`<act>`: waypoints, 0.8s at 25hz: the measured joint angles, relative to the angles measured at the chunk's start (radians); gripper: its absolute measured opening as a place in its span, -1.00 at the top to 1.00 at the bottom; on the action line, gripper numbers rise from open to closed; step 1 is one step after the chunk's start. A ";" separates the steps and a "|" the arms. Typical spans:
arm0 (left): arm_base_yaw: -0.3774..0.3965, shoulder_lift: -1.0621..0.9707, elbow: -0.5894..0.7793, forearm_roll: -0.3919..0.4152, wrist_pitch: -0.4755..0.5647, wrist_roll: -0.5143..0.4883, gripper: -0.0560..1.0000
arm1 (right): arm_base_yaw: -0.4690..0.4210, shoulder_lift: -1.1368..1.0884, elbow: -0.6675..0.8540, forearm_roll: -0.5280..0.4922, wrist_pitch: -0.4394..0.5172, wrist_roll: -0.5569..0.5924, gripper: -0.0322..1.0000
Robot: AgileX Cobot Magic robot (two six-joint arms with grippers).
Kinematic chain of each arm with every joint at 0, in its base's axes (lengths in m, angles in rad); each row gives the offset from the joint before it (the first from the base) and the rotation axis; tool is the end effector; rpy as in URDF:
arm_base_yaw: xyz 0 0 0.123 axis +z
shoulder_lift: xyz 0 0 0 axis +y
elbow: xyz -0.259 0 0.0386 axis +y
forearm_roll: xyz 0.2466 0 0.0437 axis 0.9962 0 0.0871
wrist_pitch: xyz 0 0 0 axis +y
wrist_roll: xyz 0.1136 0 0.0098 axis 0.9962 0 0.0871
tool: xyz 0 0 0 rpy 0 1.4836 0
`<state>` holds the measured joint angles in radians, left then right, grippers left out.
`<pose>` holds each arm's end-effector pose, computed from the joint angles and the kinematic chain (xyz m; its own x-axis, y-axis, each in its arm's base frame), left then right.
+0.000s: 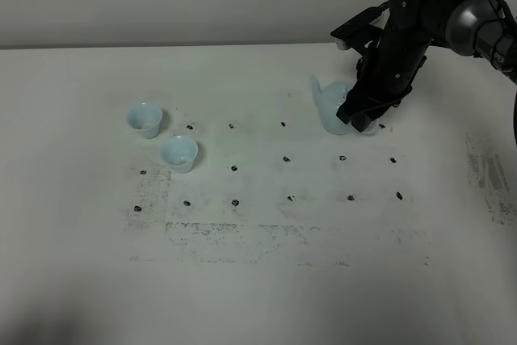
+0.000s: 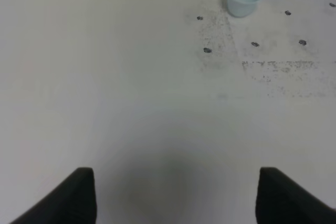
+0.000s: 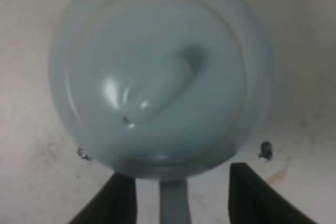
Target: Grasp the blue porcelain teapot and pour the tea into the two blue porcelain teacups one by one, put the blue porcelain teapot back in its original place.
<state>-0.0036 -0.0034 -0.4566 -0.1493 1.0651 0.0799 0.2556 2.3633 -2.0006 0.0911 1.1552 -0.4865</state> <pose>0.0408 -0.0150 0.2537 -0.4901 0.0089 -0.8716 0.1205 0.9910 -0.0576 0.4557 0.1289 0.1182 -0.7482 -0.6432 -0.1629 -0.6534 0.7569 0.0128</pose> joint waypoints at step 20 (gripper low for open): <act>0.000 0.000 0.000 0.000 0.000 0.000 -0.26 | 0.000 0.007 0.000 0.000 -0.011 0.023 0.18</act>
<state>-0.0036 -0.0034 -0.4566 -0.1493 1.0651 0.0799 0.2556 2.3699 -2.0006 0.0911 1.1441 -0.4635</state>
